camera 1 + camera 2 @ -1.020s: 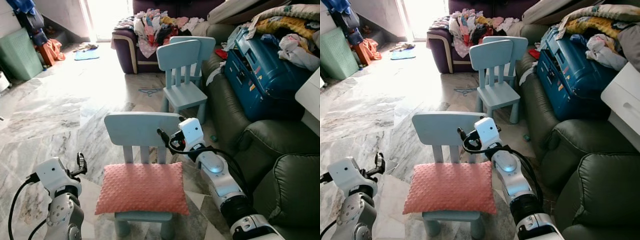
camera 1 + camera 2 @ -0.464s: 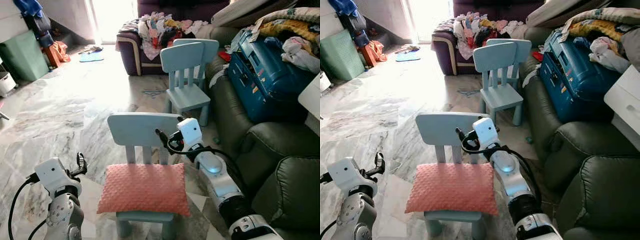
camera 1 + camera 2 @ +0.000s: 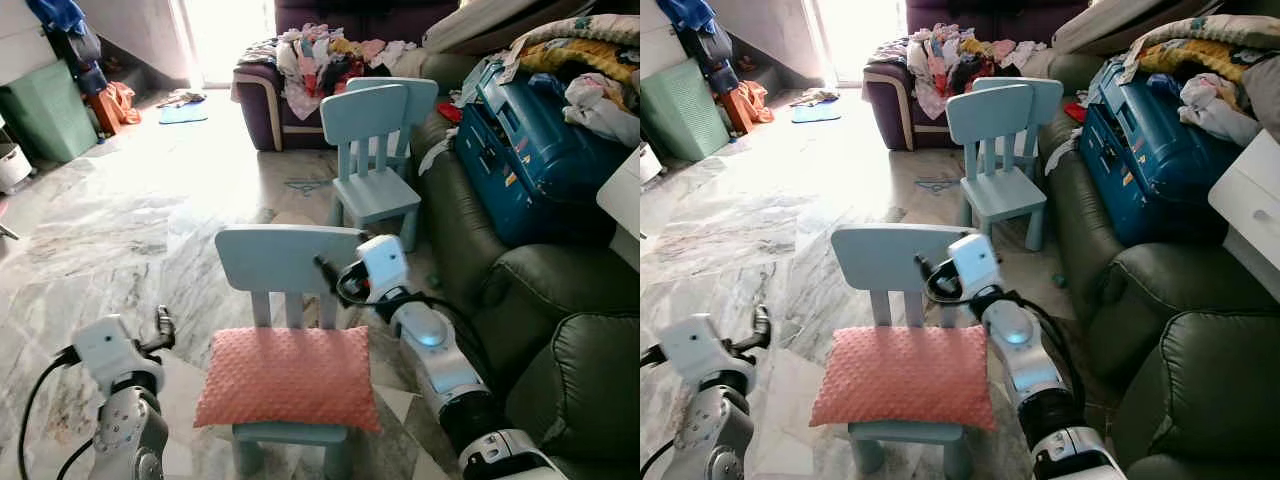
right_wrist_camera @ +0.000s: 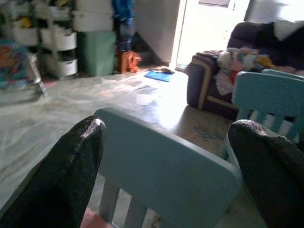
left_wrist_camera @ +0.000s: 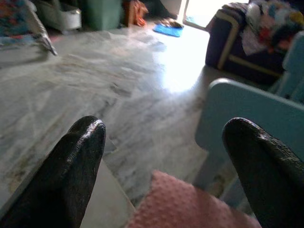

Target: Move the pillow to the sofa

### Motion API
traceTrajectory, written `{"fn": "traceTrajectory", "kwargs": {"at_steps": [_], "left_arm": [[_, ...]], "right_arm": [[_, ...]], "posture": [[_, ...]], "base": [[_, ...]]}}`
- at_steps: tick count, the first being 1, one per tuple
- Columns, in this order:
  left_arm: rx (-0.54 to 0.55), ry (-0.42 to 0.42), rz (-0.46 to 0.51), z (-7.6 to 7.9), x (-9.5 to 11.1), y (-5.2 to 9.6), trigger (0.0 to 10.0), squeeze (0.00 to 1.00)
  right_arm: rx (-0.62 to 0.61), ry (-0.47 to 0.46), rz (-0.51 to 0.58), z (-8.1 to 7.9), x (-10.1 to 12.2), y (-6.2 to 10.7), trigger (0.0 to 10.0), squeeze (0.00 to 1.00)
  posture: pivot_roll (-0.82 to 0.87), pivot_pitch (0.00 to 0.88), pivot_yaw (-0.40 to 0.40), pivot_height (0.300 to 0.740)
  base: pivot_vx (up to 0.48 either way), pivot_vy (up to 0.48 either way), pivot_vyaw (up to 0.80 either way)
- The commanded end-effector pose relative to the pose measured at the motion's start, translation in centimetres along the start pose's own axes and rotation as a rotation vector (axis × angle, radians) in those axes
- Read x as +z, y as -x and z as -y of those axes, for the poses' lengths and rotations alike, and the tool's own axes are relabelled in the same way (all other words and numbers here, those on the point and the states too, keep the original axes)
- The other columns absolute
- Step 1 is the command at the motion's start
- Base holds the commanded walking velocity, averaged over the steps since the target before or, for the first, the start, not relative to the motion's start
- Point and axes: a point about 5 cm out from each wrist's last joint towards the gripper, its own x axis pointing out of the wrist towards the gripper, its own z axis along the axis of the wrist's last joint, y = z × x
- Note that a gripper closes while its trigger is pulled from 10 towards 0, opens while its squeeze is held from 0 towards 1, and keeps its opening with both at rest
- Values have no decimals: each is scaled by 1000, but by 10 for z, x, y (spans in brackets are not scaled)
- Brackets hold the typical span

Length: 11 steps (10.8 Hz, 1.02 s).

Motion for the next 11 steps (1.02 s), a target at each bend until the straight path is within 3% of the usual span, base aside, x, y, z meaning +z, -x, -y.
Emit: {"fn": "traceTrajectory", "kwargs": {"at_steps": [1,3,5,7,11], "left_arm": [[-20,-14,-28,1,-3,-1,10000,0],[-247,-51,-128,33,-15,2,10000,0],[-379,-35,-151,50,-14,5,10000,0],[-419,-74,-153,47,-9,5,10000,0],[-376,-148,-137,19,-5,26,10000,0]], "right_arm": [[-31,-17,0,5,2,-2,10000,0],[-188,-67,-53,40,-9,14,10000,0],[-279,-74,-68,54,-19,35,10000,0],[-328,-73,-84,62,-25,51,10000,0],[-297,-44,-146,68,-21,71,10000,0]], "posture": [[-133,0,48,740],[-153,0,71,740],[-188,0,100,740],[-206,0,101,740],[-202,0,41,740]], "base": [[0,0,0],[0,0,0],[0,0,0],[0,0,0],[0,0,0]]}}
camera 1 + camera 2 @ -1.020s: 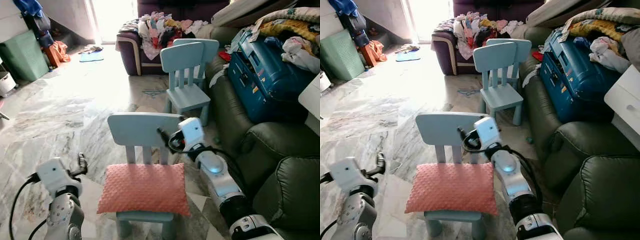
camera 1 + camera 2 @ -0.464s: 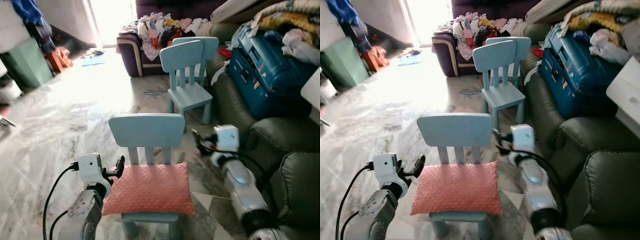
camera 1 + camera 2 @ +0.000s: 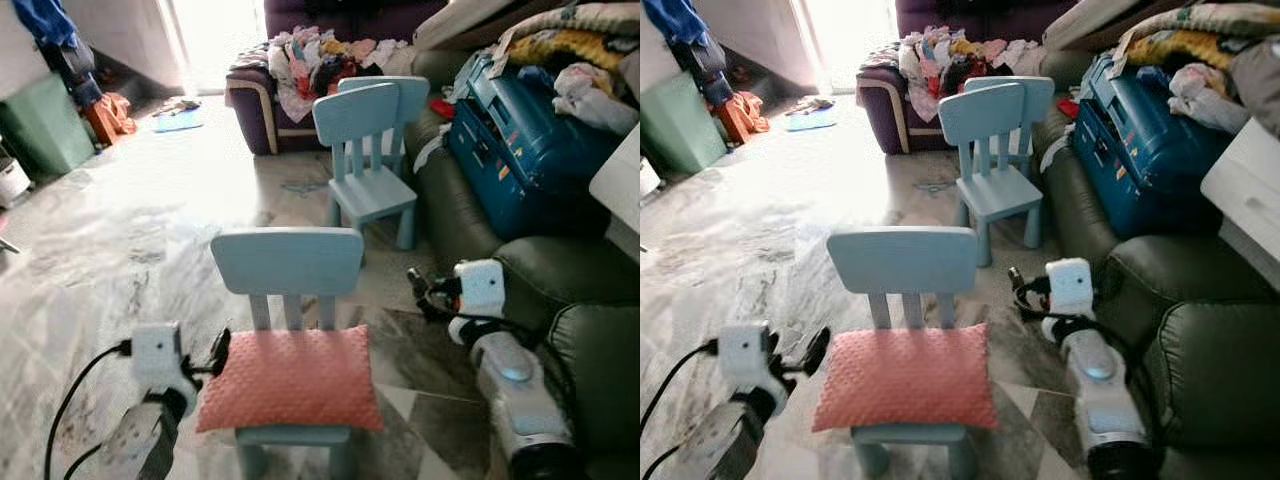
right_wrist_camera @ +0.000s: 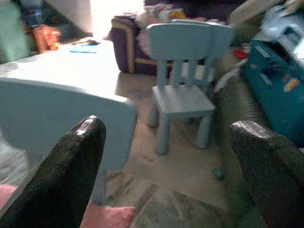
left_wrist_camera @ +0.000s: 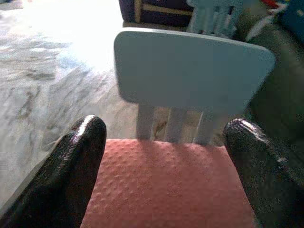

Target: Move the pillow to the sofa

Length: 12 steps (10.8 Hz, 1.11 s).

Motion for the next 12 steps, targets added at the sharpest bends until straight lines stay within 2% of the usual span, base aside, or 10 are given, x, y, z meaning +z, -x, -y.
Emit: {"fn": "traceTrajectory", "kwargs": {"at_steps": [1,3,5,6,8,10,12], "left_arm": [[46,4,21,-6,4,2,10000,0],[156,-35,37,-17,0,15,10000,0],[182,34,63,-24,0,25,10000,0],[175,34,73,-25,0,26,10000,0],[114,23,82,-16,4,21,10000,0],[73,5,93,-10,10,17,10000,0],[77,9,112,-10,15,11,10000,0]], "right_arm": [[39,4,-16,-1,2,2,10000,0],[78,47,-43,-6,-1,12,10000,0],[68,-5,-17,-9,3,10,10000,0],[81,-24,-10,-12,6,11,10000,0],[51,-67,-7,-19,6,5,10000,0],[72,-79,10,-29,11,1,10000,0],[71,-81,20,-29,14,-2,10000,0]], "posture": [[-204,0,46,740],[-175,0,58,740],[-152,0,30,740],[-151,0,11,740],[-156,0,15,740],[-157,0,16,740],[-163,0,13,740]], "base": [[0,0,0],[0,0,0],[0,0,0],[0,0,0],[0,0,0],[0,422,0],[0,480,0]]}}
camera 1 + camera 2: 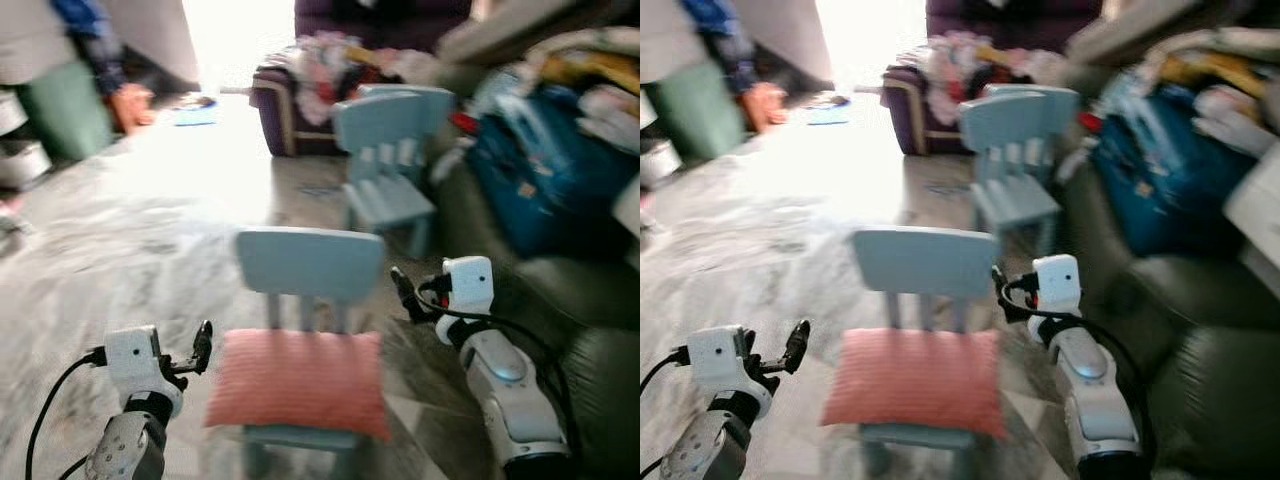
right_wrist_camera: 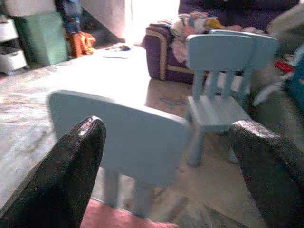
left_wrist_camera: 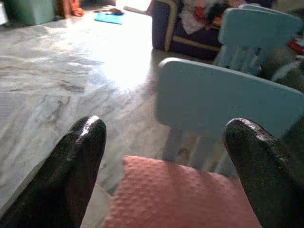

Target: Move the pillow to the sofa

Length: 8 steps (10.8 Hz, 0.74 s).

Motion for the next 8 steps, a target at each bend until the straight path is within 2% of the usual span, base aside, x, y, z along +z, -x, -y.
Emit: {"fn": "traceTrajectory", "kwargs": {"at_steps": [1,3,8], "left_arm": [[20,-14,10,-5,4,-3,10000,0],[30,-30,9,-6,5,-4,10000,0],[50,-61,44,-12,15,-11,10000,0]], "right_arm": [[0,-10,3,-3,3,-4,10000,0],[-11,-13,11,-5,5,-7,10000,0],[-43,-12,16,-5,4,-9,10000,0]], "posture": [[-163,0,14,740],[-162,0,20,740],[-165,0,30,740]], "base": [[0,480,0],[0,480,0],[0,0,0]]}}
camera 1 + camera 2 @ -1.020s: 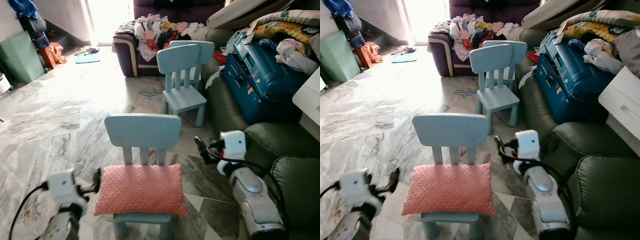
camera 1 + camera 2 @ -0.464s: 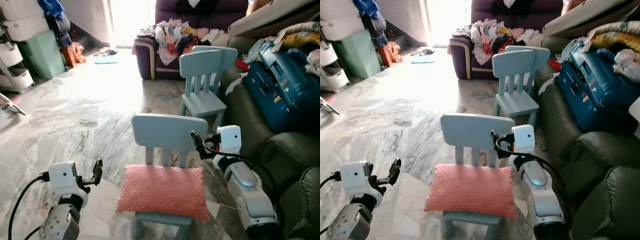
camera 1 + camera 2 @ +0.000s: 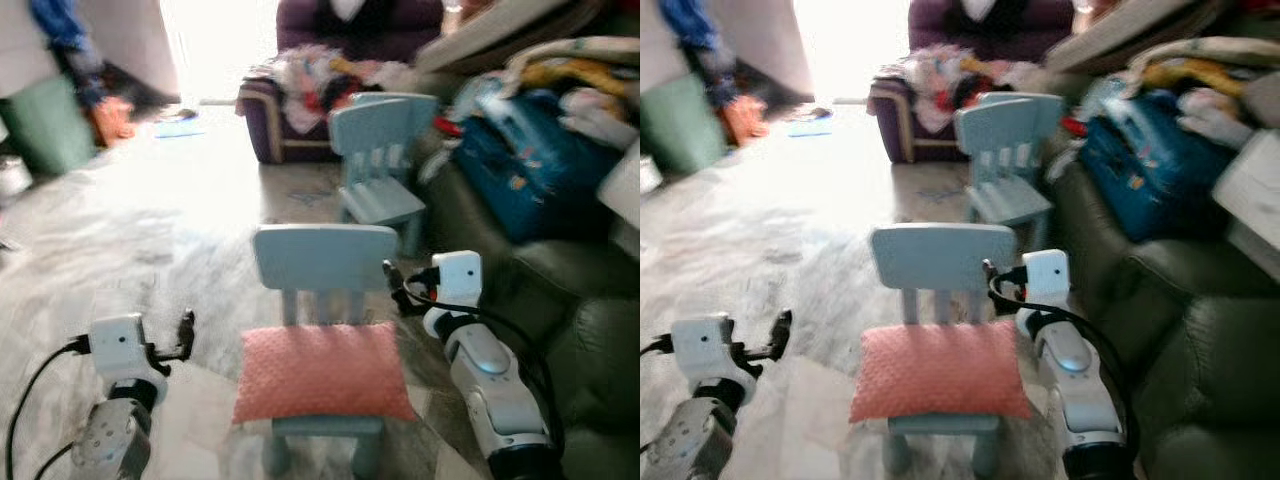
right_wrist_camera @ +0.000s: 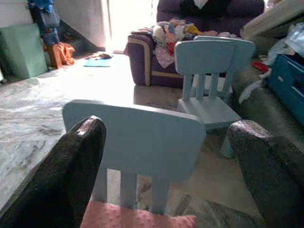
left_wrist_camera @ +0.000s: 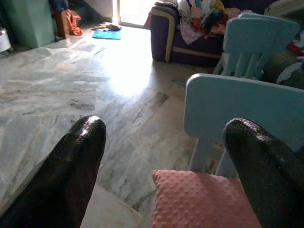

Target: Move the pillow to the sofa

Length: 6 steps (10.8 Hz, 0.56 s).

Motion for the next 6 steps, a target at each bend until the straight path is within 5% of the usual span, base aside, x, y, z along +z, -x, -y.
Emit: {"fn": "traceTrajectory", "kwargs": {"at_steps": [1,3,6], "left_arm": [[11,6,7,-1,1,-2,10000,0],[27,9,-10,-4,0,-4,10000,0],[53,13,-27,-10,-1,-7,10000,0]], "right_arm": [[-6,7,11,1,3,-3,10000,0],[-10,9,14,2,4,-3,10000,0],[-14,11,18,2,6,-4,10000,0]], "posture": [[-166,0,32,740],[-167,0,34,740],[-172,0,38,740]], "base": [[0,0,0],[0,0,0],[0,480,0]]}}
